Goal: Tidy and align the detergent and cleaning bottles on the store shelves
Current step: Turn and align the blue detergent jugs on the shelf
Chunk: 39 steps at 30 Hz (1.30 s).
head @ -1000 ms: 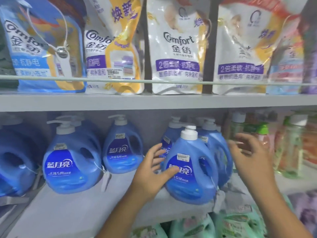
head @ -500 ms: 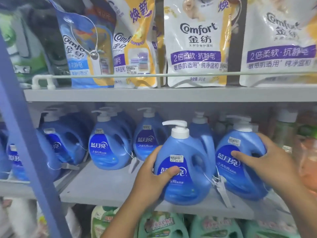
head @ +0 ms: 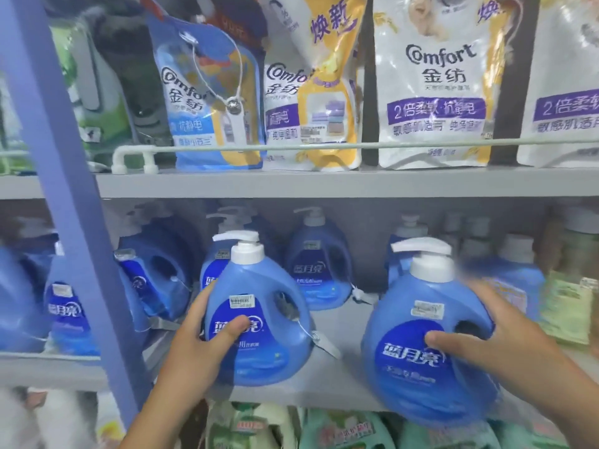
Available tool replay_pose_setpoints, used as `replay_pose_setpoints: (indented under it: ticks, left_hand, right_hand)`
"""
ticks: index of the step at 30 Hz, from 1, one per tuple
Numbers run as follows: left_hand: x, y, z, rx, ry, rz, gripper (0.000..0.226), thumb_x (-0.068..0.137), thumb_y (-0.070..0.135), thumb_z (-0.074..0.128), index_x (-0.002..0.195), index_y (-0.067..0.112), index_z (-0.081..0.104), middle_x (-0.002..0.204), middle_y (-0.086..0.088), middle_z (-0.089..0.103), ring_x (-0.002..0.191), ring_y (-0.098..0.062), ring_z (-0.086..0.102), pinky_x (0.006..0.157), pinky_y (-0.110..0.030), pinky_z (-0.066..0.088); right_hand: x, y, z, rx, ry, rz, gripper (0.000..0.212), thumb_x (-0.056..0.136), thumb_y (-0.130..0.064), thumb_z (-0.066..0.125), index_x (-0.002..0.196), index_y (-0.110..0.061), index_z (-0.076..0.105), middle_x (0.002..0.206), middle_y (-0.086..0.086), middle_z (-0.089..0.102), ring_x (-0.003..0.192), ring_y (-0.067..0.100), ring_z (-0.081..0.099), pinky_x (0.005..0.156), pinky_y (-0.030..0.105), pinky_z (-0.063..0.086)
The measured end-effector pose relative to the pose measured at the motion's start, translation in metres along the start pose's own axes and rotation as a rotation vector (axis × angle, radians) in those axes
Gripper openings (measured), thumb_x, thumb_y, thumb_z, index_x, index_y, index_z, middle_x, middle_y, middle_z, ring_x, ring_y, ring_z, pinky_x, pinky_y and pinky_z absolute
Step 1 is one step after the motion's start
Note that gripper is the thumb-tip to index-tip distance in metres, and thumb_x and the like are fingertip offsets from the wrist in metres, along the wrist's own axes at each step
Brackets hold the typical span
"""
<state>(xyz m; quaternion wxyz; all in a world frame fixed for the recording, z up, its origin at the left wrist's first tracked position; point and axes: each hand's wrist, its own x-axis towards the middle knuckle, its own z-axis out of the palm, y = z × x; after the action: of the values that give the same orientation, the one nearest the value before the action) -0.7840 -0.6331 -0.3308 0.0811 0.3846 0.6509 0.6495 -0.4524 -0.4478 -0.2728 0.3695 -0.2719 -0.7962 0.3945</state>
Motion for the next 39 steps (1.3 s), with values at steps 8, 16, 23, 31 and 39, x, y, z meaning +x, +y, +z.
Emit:
replay_pose_setpoints:
  ticks: [8, 16, 23, 31, 39]
  left_hand:
    - [0.020, -0.030, -0.026, 0.119, 0.154, 0.077, 0.062, 0.084, 0.057, 0.065, 0.141, 0.057, 0.040, 0.122, 0.024, 0.067, 0.103, 0.008, 0.064, 0.082, -0.022, 0.049]
    - [0.036, -0.054, -0.024, 0.076, 0.144, 0.083, 0.059, 0.097, 0.041, 0.062, 0.141, 0.064, 0.030, 0.141, 0.014, 0.049, 0.115, 0.014, 0.052, 0.093, -0.030, 0.049]
    - [0.040, -0.066, -0.022, -0.010, 0.164, 0.029, 0.058, 0.091, 0.039, 0.071, 0.125, 0.072, 0.037, 0.114, 0.042, 0.060, 0.100, 0.015, 0.061, 0.081, -0.026, 0.050]
    - [0.047, -0.058, -0.025, -0.023, 0.178, -0.011, 0.048, 0.088, 0.041, 0.073, 0.123, 0.059, 0.046, 0.111, 0.032, 0.064, 0.100, 0.004, 0.065, 0.082, -0.036, 0.056]
    - [0.037, -0.057, -0.024, -0.032, 0.145, 0.023, 0.061, 0.079, 0.053, 0.070, 0.135, 0.052, 0.043, 0.113, 0.041, 0.060, 0.100, 0.014, 0.062, 0.093, -0.041, 0.055]
  right_hand:
    - [0.055, -0.007, 0.114, -0.005, 0.082, -0.038, 0.058, 0.076, -0.035, 0.089, 0.118, -0.057, 0.055, 0.118, -0.017, 0.066, 0.104, -0.001, 0.067, 0.083, 0.024, 0.058]
    - [0.120, -0.001, 0.136, -0.135, 0.007, 0.065, 0.062, 0.090, -0.038, 0.077, 0.144, -0.032, 0.046, 0.140, -0.005, 0.059, 0.125, 0.015, 0.060, 0.102, 0.039, 0.054]
    - [0.132, 0.007, 0.151, -0.258, 0.140, 0.041, 0.066, 0.095, -0.038, 0.072, 0.150, -0.024, 0.039, 0.141, 0.002, 0.055, 0.126, 0.022, 0.057, 0.102, 0.040, 0.054]
    - [0.131, 0.004, 0.129, -0.234, 0.245, -0.034, 0.011, 0.096, -0.029, 0.064, 0.088, -0.023, 0.066, 0.079, -0.005, 0.063, 0.076, 0.003, 0.060, 0.058, 0.004, 0.041]
    - [0.141, 0.029, 0.069, -0.554, 0.445, 0.350, 0.052, 0.081, -0.041, 0.065, 0.104, 0.006, 0.064, 0.094, 0.026, 0.066, 0.063, 0.029, 0.049, 0.046, 0.027, 0.028]
